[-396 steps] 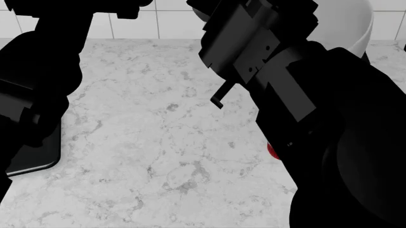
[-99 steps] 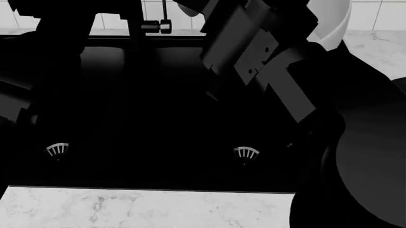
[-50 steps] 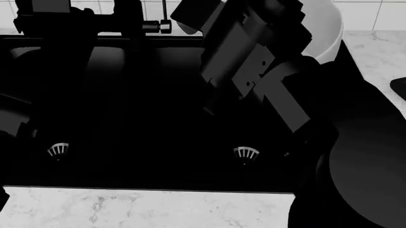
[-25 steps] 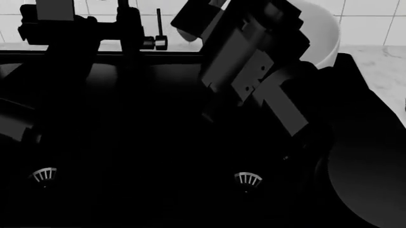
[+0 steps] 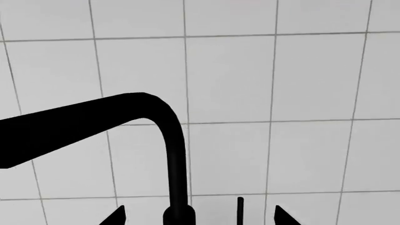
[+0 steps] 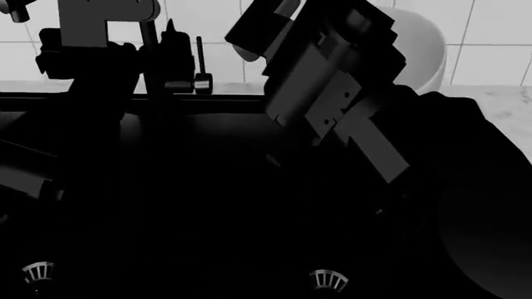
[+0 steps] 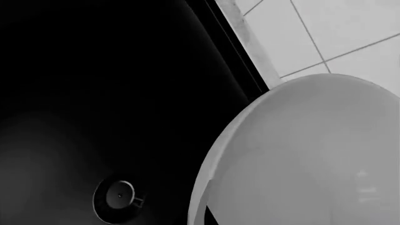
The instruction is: Move the fresh-baked cupcake off the tray onto the counter, and place the bowl used for mixing into the sink.
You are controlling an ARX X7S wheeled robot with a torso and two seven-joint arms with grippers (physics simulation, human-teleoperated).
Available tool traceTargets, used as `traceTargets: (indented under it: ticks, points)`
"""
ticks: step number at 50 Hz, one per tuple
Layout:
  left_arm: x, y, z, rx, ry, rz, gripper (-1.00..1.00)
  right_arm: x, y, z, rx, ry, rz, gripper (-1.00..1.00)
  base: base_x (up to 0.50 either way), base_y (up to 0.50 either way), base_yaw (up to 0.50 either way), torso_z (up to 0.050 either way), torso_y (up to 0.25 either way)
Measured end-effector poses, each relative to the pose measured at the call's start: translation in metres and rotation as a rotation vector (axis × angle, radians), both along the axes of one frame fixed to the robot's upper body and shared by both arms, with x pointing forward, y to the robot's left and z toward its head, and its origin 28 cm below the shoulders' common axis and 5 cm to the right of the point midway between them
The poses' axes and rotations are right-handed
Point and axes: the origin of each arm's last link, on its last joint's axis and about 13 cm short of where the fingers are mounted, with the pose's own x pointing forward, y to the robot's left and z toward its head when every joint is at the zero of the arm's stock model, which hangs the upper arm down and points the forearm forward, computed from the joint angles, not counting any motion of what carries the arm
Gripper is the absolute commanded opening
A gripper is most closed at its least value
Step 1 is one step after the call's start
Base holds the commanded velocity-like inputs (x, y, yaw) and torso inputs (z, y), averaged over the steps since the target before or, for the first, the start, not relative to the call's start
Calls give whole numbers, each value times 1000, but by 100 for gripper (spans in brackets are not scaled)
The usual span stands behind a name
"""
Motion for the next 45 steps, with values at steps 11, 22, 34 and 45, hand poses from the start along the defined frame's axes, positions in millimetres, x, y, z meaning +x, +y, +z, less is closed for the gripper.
traceTargets:
  ticks: [11,22,34,45]
  points:
    - [1,-2,-1,3,4,-4,100,-1,-1,0,-6,4,-5,-100,166,0,0,1,1]
    - [1,-2,-2,4,5,-7,100,-2,-2,-1,-11,14,-9,-100,9,0,0,0,0]
    - [0,-2,-4,3,10,-6,100,-2,-2,-3,-11,23,-7,-100,0,0,0,0,1]
    - [0,-2,-6,3,12,-7,100,-3,-1,-4,-12,31,-4,-100,0,0,0,0,0]
